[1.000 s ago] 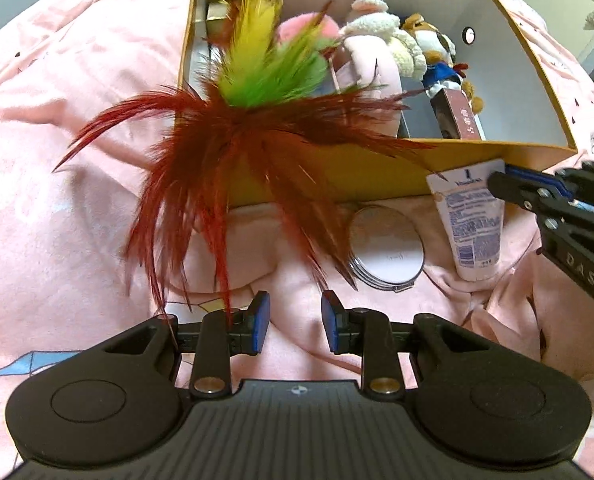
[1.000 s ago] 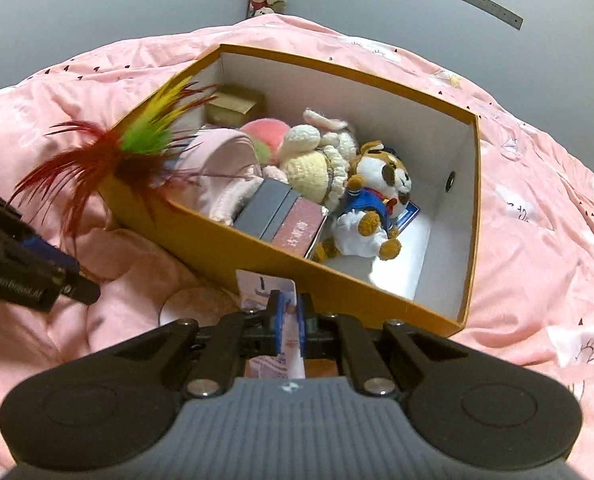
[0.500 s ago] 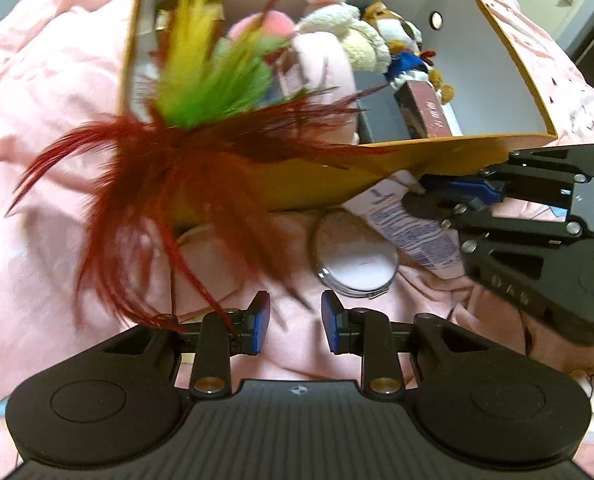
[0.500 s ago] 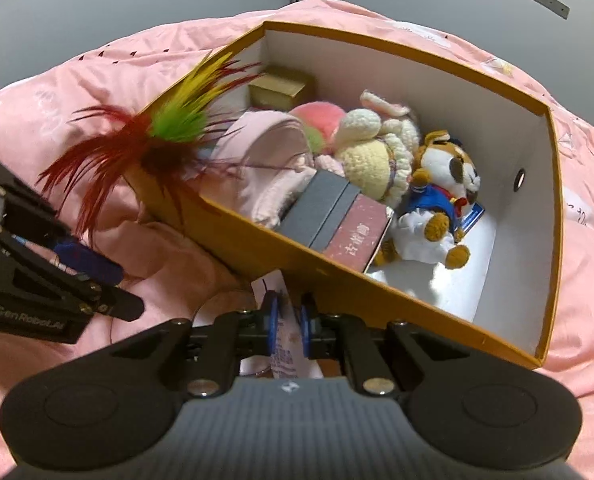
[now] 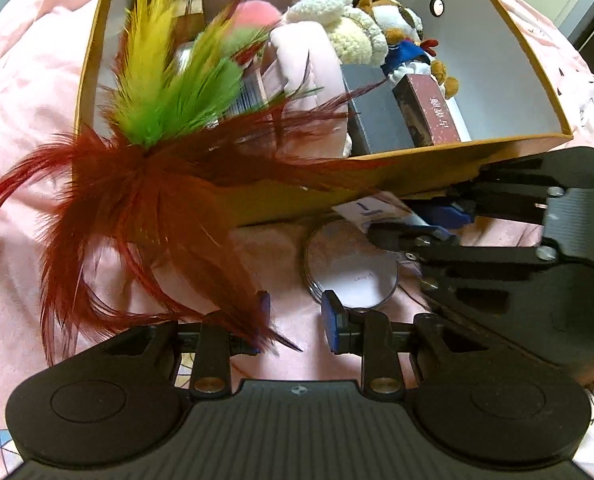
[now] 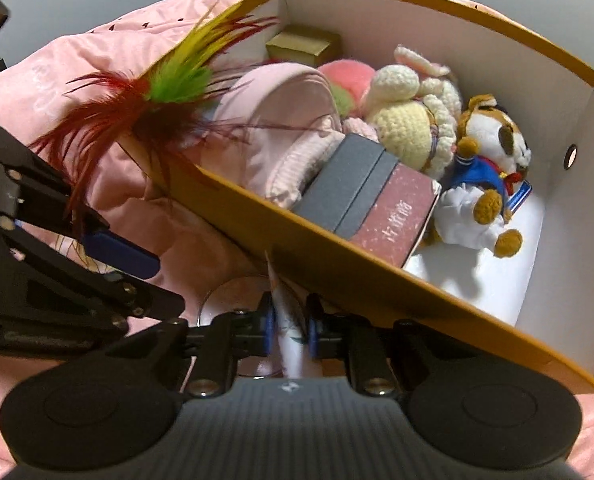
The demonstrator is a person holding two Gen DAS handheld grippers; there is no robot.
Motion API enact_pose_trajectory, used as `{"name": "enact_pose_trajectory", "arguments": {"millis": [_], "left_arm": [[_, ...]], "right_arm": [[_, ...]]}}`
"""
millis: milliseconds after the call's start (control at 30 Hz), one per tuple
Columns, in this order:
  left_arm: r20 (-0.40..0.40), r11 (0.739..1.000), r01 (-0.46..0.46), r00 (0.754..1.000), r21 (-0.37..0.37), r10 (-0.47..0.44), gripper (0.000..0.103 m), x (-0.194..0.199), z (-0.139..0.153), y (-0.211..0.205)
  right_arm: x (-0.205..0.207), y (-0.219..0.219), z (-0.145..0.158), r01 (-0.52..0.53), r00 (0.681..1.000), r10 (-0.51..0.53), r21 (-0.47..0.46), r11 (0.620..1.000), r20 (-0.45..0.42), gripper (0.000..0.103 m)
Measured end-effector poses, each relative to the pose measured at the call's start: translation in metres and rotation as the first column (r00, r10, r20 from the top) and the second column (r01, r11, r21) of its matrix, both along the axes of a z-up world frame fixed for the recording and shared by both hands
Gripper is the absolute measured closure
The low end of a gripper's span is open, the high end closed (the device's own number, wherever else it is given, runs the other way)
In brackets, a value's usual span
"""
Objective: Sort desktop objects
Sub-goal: 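Hold the lotion tube up with the right tool while the left tool approaches the round mirror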
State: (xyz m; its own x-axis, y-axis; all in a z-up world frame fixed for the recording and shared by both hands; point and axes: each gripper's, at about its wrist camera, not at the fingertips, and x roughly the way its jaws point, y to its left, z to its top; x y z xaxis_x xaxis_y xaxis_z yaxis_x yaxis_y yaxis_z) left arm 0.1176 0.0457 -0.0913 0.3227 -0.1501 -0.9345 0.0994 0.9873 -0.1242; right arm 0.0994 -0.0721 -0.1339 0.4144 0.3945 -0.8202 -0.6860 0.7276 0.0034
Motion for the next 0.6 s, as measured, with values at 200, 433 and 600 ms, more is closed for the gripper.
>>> {"name": "enact_pose_trajectory", "arguments": {"millis": [200, 433, 600], "left_arm": [[-0.002, 1.0, 0.014, 1.0, -0.013, -0.014, 0.072, 0.005, -0.001, -0.006], [-0.018, 0.999, 0.021, 1.0, -0.028, -0.021, 0.072, 0.016, -0.009, -0.014], [-0.043, 0.998, 0.006, 0.999, -0.066, -0.009, 0.069, 0.023, -0.017, -0.015]], "right_arm": [[-0.013, -0.028, 0.027, 0.064, 0.998, -0.064, 0.073, 0.995, 0.001, 0.09], [-0.02, -0.063, 0.025, 0.204, 0.979, -0.204, 0.048, 0.978, -0.02, 0.09], [-0.026, -0.092, 0.023, 0.267, 0.962, -0.26, 0.075, 0.961, -0.084, 0.09]]}}
